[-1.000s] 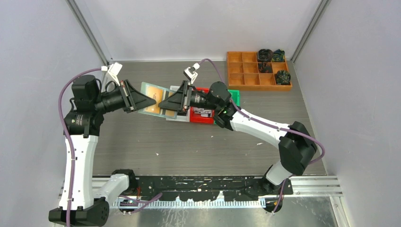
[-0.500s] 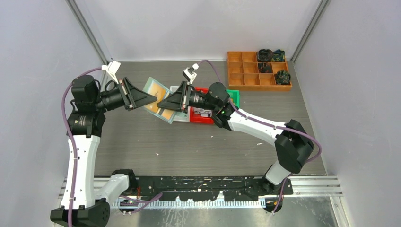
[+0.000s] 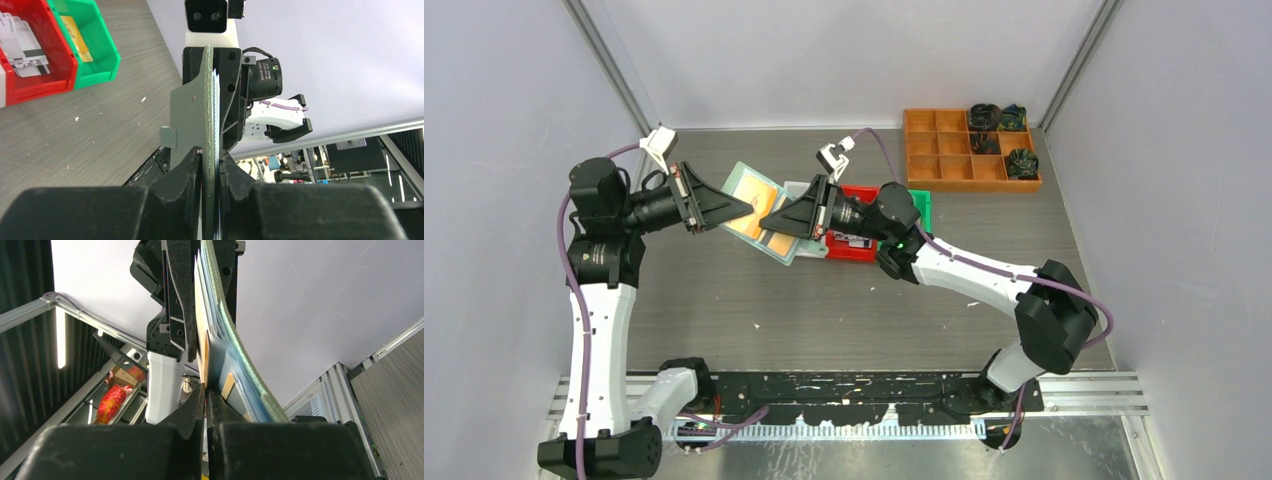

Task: Take the credit cards out of the card holder
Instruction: Remove the credit card from the card holder.

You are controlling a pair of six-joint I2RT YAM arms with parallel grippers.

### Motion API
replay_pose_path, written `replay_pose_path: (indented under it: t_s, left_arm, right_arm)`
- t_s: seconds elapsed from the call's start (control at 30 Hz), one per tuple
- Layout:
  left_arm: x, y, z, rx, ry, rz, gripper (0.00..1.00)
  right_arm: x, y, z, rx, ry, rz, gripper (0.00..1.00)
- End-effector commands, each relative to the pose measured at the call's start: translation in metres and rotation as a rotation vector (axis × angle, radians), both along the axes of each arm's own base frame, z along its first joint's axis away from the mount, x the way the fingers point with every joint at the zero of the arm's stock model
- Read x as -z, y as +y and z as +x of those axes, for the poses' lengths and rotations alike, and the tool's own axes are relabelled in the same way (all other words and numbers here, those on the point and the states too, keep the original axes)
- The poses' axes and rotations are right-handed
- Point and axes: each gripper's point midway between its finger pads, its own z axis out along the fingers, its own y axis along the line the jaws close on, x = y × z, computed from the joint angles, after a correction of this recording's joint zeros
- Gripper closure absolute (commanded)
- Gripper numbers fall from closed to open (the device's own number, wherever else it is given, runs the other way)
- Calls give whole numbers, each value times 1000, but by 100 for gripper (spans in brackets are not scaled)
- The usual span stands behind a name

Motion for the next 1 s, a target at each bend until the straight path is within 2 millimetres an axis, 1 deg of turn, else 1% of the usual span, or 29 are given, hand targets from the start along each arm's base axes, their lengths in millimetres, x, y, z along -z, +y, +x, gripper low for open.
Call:
replay_pose_path:
  t_s: [0.0, 0.2, 0.37, 0.47, 0.6, 0.67, 0.7, 0.73, 0.77, 0.8, 0.83, 0.9, 0.97]
  left_arm:
    - [-22, -4, -19, 83, -71, -29, 83]
    - [-25, -3, -19, 88, -74, -32, 83]
    - [-27, -1, -17, 87, -74, -34, 83]
    - [-26, 0, -15, 83, -84, -32, 83]
    - [-28, 0, -12, 67, -91, -29, 88]
    - [-28, 1, -11, 52, -96, -27, 93]
    - [-28, 1, -10, 44, -100, -25, 96]
    - [-28, 2, -9, 36, -102, -23, 99]
    - [-27, 2, -9, 30, -103, -21, 100]
    - [-27, 2, -10, 25, -107, -19, 100]
    - [-27, 2, -11, 25, -110, -18, 100]
    - [-28, 2, -12, 24, -112, -18, 100]
    - [-29, 2, -13, 27, -116, -18, 100]
  right_arm:
    - [-10, -7, 0, 38, -29, 28, 99]
    - [-9, -8, 0, 45, -34, 19, 99]
    - [0, -11, -1, 55, -41, -14, 99]
    - [1, -12, -2, 59, -44, -23, 99]
    - [0, -12, -3, 55, -50, -27, 99]
    - [-1, -11, -3, 53, -49, -23, 99]
    - [-2, -10, -2, 51, -44, -20, 97]
    - [-4, -10, -1, 51, -39, -11, 85]
    - [-7, -10, 0, 56, -28, 2, 71]
    - [-10, -10, 2, 62, -21, 18, 62]
    - [-12, -10, 4, 69, -15, 33, 55]
    - [-15, -9, 8, 80, -1, 50, 51]
    - [-18, -7, 11, 79, 10, 63, 50]
